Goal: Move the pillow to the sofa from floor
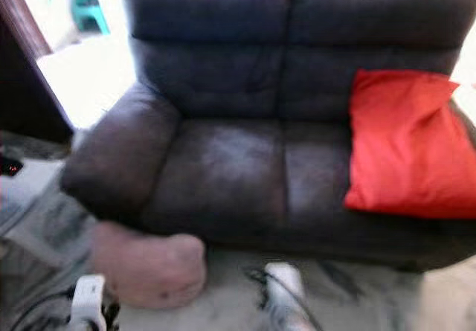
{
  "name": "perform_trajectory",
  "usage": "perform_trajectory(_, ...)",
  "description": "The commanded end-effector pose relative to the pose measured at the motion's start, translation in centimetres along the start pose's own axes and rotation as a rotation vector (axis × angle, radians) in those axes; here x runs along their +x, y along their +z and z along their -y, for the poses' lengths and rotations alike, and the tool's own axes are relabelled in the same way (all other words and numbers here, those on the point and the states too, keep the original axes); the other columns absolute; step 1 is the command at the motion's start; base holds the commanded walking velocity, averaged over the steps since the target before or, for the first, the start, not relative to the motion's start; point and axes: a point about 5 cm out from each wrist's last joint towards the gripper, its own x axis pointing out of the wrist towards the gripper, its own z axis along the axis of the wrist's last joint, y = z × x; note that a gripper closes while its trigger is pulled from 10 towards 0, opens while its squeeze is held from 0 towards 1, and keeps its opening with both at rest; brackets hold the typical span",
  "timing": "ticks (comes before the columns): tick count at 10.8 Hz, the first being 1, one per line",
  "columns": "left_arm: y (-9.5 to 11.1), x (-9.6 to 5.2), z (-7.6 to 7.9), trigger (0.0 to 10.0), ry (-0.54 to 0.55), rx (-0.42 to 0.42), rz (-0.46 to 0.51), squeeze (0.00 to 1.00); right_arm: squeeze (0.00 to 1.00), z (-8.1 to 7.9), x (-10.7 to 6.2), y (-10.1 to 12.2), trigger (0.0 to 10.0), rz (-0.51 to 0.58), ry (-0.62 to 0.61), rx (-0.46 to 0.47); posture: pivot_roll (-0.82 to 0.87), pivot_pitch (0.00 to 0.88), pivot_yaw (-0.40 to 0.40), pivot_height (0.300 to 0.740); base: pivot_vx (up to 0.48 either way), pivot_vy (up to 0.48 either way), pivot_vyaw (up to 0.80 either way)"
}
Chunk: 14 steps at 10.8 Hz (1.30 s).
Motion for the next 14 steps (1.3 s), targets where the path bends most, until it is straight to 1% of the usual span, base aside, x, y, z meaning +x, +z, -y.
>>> perform_trajectory(1,-0.8,-0.2,-0.3,10.0,-0.001,0.004,-0.033,0.00,0.00,-0.4,0.0,0.3,10.0,0.015,0.012,0.018,0.09,0.077,0.022,0.740,0.000,0.326,0.00)
perform_trajectory(2,-0.7,-0.2,-0.4,10.0,-0.003,0.004,-0.029,0.00,0.00,0.2,0.0,0.1,10.0,0.013,0.000,0.023,0.09,0.078,0.019,0.740,0.000,0.292,0.00)
perform_trajectory(3,0.2,0.0,-0.1,10.0,-0.029,0.023,-0.001,0.00,0.00,2.4,-0.3,-0.7,10.0,0.005,-0.042,0.029,0.09,0.086,0.011,0.740,0.000,0.000,0.00)
perform_trajectory(4,1.3,0.4,0.8,10.0,-0.065,0.122,0.024,0.00,0.00,4.6,-0.8,-1.7,10.0,0.002,-0.084,0.058,0.09,0.089,0.008,0.740,0.000,0.319,0.00)
perform_trajectory(5,1.8,0.5,1.2,10.0,-0.082,0.150,0.030,0.00,0.00,5.7,-1.1,-2.0,10.0,0.000,-0.111,0.077,0.09,0.095,0.010,0.740,0.000,0.356,0.00)
perform_trajectory(6,1.9,0.5,1.4,10.0,-0.083,0.162,0.029,0.00,0.00,6.8,-1.4,-2.5,10.0,-0.013,-0.147,0.083,0.09,0.096,0.010,0.740,0.000,0.356,0.00)
perform_trajectory(7,1.7,0.5,1.4,10.0,-0.062,0.114,0.020,0.00,0.00,8.2,-1.9,-3.4,10.0,-0.049,-0.193,0.089,0.09,0.106,0.007,0.740,0.000,0.356,0.00)
perform_trajectory(8,1.5,0.5,1.5,10.0,-0.056,0.108,0.011,0.00,0.00,8.3,-1.9,-3.5,10.0,-0.056,-0.192,0.079,0.09,0.106,0.007,0.740,0.000,0.352,0.00)
perform_trajectory(10,-0.1,0.2,1.3,10.0,-0.021,0.056,-0.027,0.00,0.00,8.1,-1.9,-3.7,10.0,-0.061,-0.172,0.080,0.09,0.114,0.001,0.740,0.000,0.356,0.00)
perform_trajectory(12,-1.5,-0.2,0.7,10.0,0.002,0.023,-0.058,0.00,0.00,7.3,-1.8,-3.9,10.0,-0.071,-0.149,0.068,0.09,0.119,-0.002,0.740,0.000,0.354,0.00)
perform_trajectory(14,-2.3,-0.5,0.5,10.0,0.018,-0.003,-0.081,0.00,0.00,6.9,-1.7,-3.9,10.0,-0.072,-0.137,0.069,0.09,0.125,-0.003,0.740,0.000,0.356,0.00)
